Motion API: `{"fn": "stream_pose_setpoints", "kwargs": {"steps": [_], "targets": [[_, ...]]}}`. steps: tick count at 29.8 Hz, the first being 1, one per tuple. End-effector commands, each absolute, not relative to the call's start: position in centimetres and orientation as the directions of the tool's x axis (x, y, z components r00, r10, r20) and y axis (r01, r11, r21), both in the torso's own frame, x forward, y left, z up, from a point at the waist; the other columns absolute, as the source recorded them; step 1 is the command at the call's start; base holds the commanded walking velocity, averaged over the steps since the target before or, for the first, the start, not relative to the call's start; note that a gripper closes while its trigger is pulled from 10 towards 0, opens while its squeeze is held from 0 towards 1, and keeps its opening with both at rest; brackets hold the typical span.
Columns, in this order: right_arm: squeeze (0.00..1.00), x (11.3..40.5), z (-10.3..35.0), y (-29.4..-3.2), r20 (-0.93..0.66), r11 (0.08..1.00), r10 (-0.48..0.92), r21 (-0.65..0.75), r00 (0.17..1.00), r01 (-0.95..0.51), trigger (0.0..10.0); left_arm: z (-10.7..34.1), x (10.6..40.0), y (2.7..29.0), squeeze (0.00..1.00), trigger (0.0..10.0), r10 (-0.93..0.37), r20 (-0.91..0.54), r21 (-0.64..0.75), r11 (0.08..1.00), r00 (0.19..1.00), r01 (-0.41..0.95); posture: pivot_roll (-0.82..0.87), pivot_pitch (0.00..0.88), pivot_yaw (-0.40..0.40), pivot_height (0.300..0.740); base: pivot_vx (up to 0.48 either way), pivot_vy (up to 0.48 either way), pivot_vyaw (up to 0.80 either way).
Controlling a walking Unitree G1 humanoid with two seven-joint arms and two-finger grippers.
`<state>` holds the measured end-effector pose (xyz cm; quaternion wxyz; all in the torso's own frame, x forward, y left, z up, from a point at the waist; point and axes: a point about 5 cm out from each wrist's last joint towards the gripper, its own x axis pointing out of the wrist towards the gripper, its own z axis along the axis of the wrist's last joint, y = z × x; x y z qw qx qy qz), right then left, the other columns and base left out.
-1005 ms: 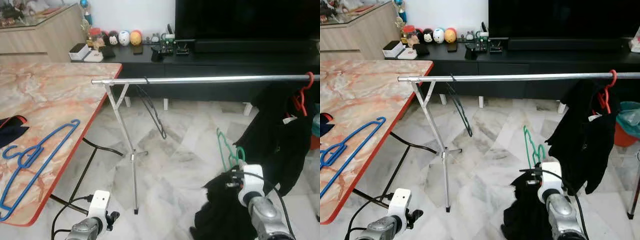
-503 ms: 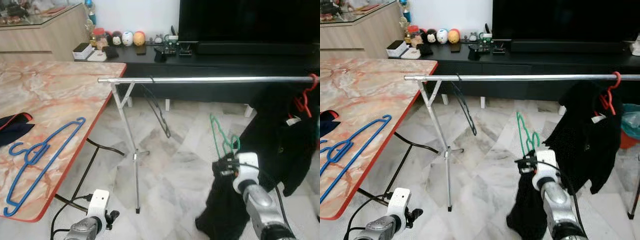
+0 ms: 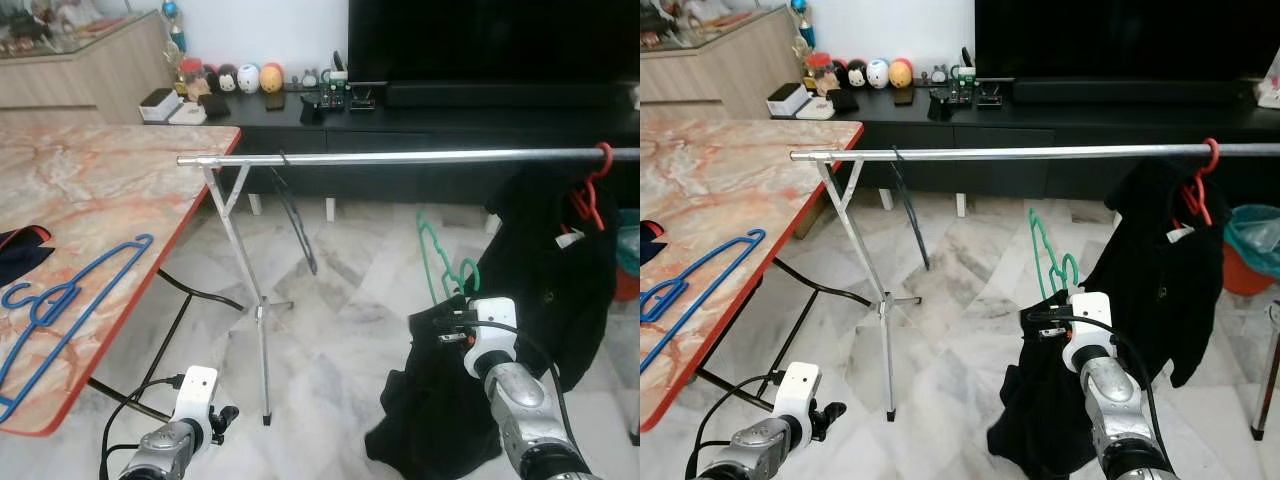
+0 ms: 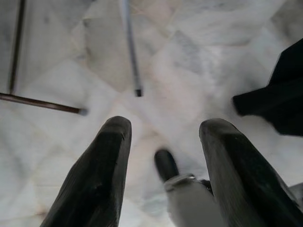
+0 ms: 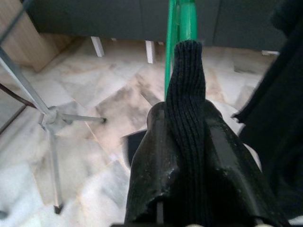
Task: Hang hanger
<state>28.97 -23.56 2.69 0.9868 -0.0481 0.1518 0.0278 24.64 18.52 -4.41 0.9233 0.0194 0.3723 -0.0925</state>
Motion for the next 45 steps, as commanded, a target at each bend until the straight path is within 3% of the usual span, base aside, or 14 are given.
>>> {"fn": "stream_pose_setpoints", "kwargs": {"steps": [1,20,37,43,45], "targets": [[0.0,30.0,4.0,-23.0,-0.246,0.993,0.057,-0.085,0.968,-0.08,10.0,-4.2,24.8,19.3,0.0,10.0,-0.14,-0.69,-0.017,0.984,0.71,0.178,-0.01,0.0,0.067,0.74,0.0,-0.341,0.0],[0.0,30.4,4.4,-23.0,-0.232,0.992,0.055,-0.094,0.971,-0.078,10.0,-3.9,25.1,18.5,0.0,10.0,-0.2,-0.668,-0.057,0.974,0.717,0.219,-0.01,0.001,0.068,0.74,0.0,-0.357,-0.17],[0.0,30.7,4.7,-22.8,-0.221,0.993,0.06,-0.09,0.974,-0.081,10.0,-3.9,25.0,18.3,0.0,10.0,-0.231,-0.655,-0.091,0.969,0.719,0.228,-0.01,0.018,0.068,0.74,0.0,0.0,0.0],[0.0,30.8,5.1,-22.6,-0.24,0.973,0.155,-0.13,0.958,-0.19,10.0,-3.6,25.4,18.3,0.0,10.0,-0.263,-0.64,-0.074,0.956,0.722,0.283,-0.01,0.023,0.068,0.74,0.0,0.0,0.0],[0.0,30.5,5.0,-21.9,-0.275,0.935,0.269,-0.156,0.923,-0.319,10.0,-3.2,25.6,18.1,0.0,10.0,-0.323,-0.628,-0.104,0.936,0.708,0.336,-0.01,0.024,0.067,0.74,0.0,0.0,0.0]]}}
